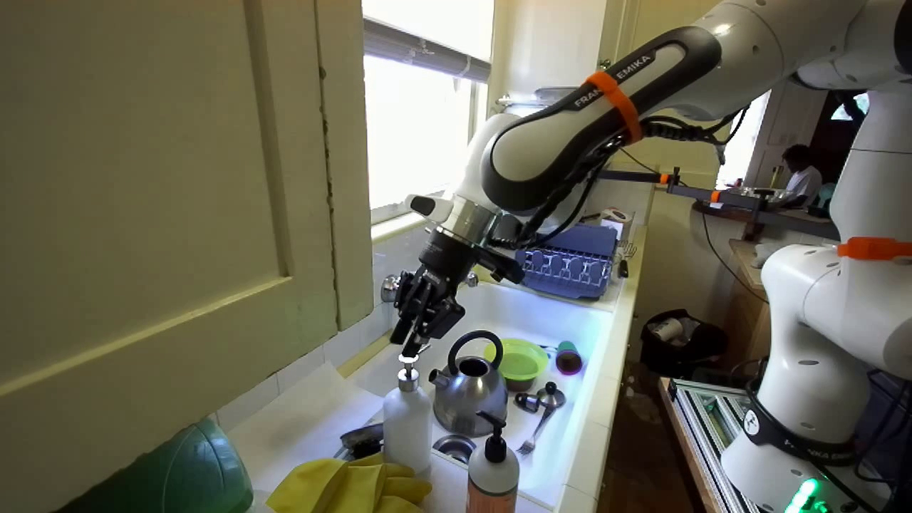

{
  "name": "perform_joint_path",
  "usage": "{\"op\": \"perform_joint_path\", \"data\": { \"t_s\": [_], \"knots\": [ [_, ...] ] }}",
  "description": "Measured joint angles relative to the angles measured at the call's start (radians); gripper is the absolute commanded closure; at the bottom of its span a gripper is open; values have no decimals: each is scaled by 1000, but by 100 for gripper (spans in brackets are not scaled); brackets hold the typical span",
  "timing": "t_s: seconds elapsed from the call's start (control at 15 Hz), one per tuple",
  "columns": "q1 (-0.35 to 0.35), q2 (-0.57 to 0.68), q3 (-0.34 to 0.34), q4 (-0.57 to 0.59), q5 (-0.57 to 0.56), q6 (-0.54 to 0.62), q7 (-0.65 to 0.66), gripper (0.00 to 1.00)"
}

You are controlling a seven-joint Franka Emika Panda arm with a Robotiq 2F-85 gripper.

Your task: Press the top of the white bottle

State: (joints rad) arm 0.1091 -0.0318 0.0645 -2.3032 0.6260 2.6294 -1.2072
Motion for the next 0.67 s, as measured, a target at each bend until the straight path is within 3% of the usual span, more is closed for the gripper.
{"op": "perform_joint_path", "data": {
  "t_s": [0.27, 0.47, 0.67],
  "knots": [
    [-21, -98, -20, 2, -118, -92, 155, 1],
    [-63, -200, -36, -2, -322, -205, 369, 0],
    [-100, -326, -78, -7, -469, -446, 487, 0]
  ]
}}
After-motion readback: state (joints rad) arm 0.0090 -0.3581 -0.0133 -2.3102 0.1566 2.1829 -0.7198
